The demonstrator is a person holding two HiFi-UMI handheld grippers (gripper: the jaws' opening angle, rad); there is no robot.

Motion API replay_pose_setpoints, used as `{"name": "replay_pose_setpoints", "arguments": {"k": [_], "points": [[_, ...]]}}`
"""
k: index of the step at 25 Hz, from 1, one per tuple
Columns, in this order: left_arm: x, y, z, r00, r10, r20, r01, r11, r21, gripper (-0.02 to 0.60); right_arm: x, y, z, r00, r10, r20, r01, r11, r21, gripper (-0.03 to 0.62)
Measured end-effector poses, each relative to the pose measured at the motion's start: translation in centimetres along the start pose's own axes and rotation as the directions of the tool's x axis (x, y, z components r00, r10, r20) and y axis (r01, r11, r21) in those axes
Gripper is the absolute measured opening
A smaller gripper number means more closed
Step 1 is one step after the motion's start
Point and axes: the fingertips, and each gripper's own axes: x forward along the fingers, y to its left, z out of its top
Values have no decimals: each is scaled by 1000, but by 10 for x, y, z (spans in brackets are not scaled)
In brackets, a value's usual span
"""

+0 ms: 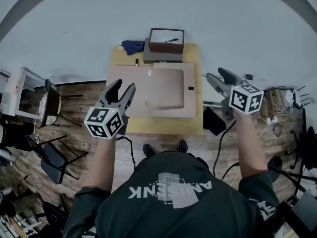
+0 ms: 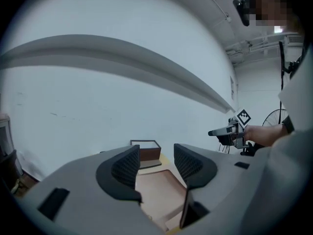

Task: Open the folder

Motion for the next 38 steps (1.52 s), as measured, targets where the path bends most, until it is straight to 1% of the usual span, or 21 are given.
{"name": "replay_pose_setpoints", "arguments": {"k": [4, 7, 10, 11, 12, 15, 19, 23, 24, 25, 28, 30, 31, 32, 34, 35, 36, 38], "points": [[-8, -4, 34, 999, 21, 51, -22, 999, 32, 202, -16, 17, 31, 997, -8, 76, 12, 998, -54, 273], [-15, -1, 54, 995, 53, 89, -55, 998, 29, 162, -22, 27, 49, 993, -12, 121, 23, 996, -86, 272], [-19, 0, 70, 991, 77, 106, -81, 996, 29, 115, -27, 35, 64, 988, -22, 152, 40, 992, -121, 272], [-22, 0, 75, 990, 86, 115, -91, 995, 34, 87, -29, 38, 68, 985, -34, 168, 56, 990, -130, 256], [-25, 0, 79, 988, 95, 125, -101, 994, 43, 36, -31, 41, 73, 982, -46, 186, 72, 988, -138, 232], [-35, -1, 89, 983, 110, 146, -118, 992, 49, 11, -34, 52, 83, 977, -46, 209, 81, 983, -165, 195], [-41, -1, 93, 984, 110, 142, -115, 993, 30, 2, -31, 60, 88, 978, -37, 203, 74, 981, -178, 134], [-47, -1, 98, 983, 106, 151, -105, 994, -14, 2, -31, 66, 88, 979, -25, 204, 63, 981, -182, 83], [-49, 0, 99, 982, 112, 153, -111, 994, -15, 2, -31, 68, 88, 979, -22, 202, 60, 981, -184, 69], [-51, 1, 100, 980, 125, 153, -126, 992, -4, 2, -31, 71, 87, 980, -19, 199, 57, 981, -187, 53], [-55, 7, 101, 972, 181, 150, -191, 980, 57, 2, -30, 75, 88, 980, -16, 199, 56, 979, -195, 32], [-54, 10, 101, 967, 205, 152, -219, 973, 78, 2, -29, 75, 89, 979, -20, 204, 61, 979, -196, 22], [-53, 10, 100, 967, 203, 153, -216, 974, 74, 2, -29, 74, 90, 978, -23, 205, 65, 978, -199, 18], [-52, 9, 99, 970, 190, 152, -200, 978, 53, 2, -29, 74, 90, 978, -26, 205, 68, 977, -204, 12], [-52, 8, 97, 976, 151, 160, -148, 989, -33, 2, -29, 76, 88, 980, -25, 198, 69, 974, -218, 8], [-53, 9, 97, 975, 144, 169, -135, 989, -65, 2, -29, 78, 85, 981, -23, 192, 67, 972, -224, 8], [-54, 10, 97, 972, 152, 177, -141, 987, -72, 2, -28, 78, 84, 982, -23, 187, 66, 971, -228, 7], [-56, 11, 97, 966, 177, 189, -173, 984, -40, 2, -27, 78, 81, 983, -27, 179, 69, 970, -234, 6]]}}
